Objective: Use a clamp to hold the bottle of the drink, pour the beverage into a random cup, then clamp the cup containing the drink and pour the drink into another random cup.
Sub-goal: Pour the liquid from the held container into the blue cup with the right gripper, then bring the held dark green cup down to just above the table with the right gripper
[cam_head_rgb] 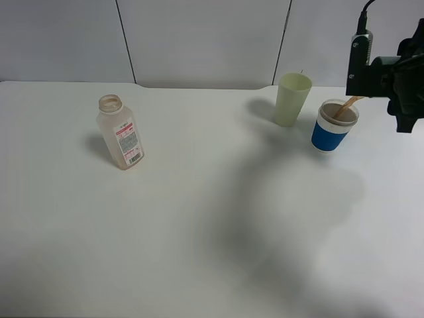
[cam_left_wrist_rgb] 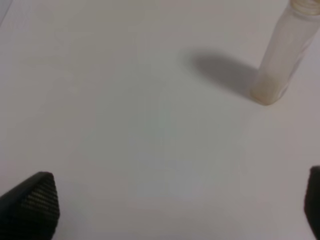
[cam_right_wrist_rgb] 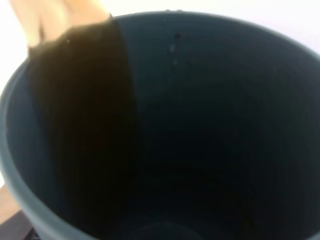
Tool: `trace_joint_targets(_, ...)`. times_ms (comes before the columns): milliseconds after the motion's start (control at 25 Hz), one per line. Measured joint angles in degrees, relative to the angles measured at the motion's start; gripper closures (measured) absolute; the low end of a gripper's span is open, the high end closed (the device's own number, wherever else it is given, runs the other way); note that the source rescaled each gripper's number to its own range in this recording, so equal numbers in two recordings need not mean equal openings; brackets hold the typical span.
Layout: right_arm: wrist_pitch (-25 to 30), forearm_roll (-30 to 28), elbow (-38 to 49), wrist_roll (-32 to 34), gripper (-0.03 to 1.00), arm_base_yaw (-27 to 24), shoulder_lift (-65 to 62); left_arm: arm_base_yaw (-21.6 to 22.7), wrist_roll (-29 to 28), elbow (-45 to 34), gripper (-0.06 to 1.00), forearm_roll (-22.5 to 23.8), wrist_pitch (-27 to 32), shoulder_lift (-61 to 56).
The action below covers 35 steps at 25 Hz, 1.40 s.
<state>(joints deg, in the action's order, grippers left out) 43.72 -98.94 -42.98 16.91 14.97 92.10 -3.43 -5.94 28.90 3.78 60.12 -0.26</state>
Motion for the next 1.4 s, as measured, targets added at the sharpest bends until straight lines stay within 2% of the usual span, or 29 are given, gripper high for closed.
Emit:
trace_joint_targets(240,0.12,0.00,0.00,-4.90,0.96,0.00,0.00,0.00,0.00,0.00,-0.05,0.00,0.00,0.00)
trace_joint_targets(480,0.26,0.00,0.00,-14.70,0.96,0.00,0.00,0.00,0.00,0.00,-0.05,0.00,0.00,0.00)
trace_joint_targets(640,0.26,0.00,0.00,-14.50,0.96,0.00,0.00,0.00,0.00,0.00,-0.05,0.00,0.00,0.00)
trace_joint_targets(720,0.26,0.00,0.00,-9.29,0.96,0.00,0.00,0.00,0.00,0.00,-0.05,0.00,0.00,0.00)
trace_joint_targets(800,0.04,0.00,0.00,-0.30,0.96,0.00,0.00,0.00,0.00,0.00,-0.05,0.00,0.00,0.00)
trace_joint_targets(880,-0.70,0.00,0.00,12.08,0.96,0.00,0.00,0.00,0.00,0.00,-0.05,0.00,0.00,0.00)
trace_joint_targets(920,-0.70,0.00,0.00,12.08,0.96,0.00,0.00,0.00,0.00,0.00,-0.05,0.00,0.00,0.00)
trace_joint_targets(1080,-4.57,1.25,0.00,36.54,0.96,0.00,0.00,0.00,0.00,0.00,-0.05,0.00,0.00,0.00)
trace_joint_targets(1160,-7.57,2.92,0.00,45.10,0.96,0.00,-0.06,0.00,0.00,0.00,-0.05,0.00,0.00,0.00)
trace_joint_targets(1240,-11.13,4.38,0.00,50.56,0.96,0.00,-0.43,0.00,0.00,0.00,-0.05,0.00,0.00,0.00)
trace_joint_targets(1400,-16.51,7.78,-0.12,54.10,0.96,0.22,-3.77,0.00,0.00,0.00,-0.05,0.00,0.00,0.00)
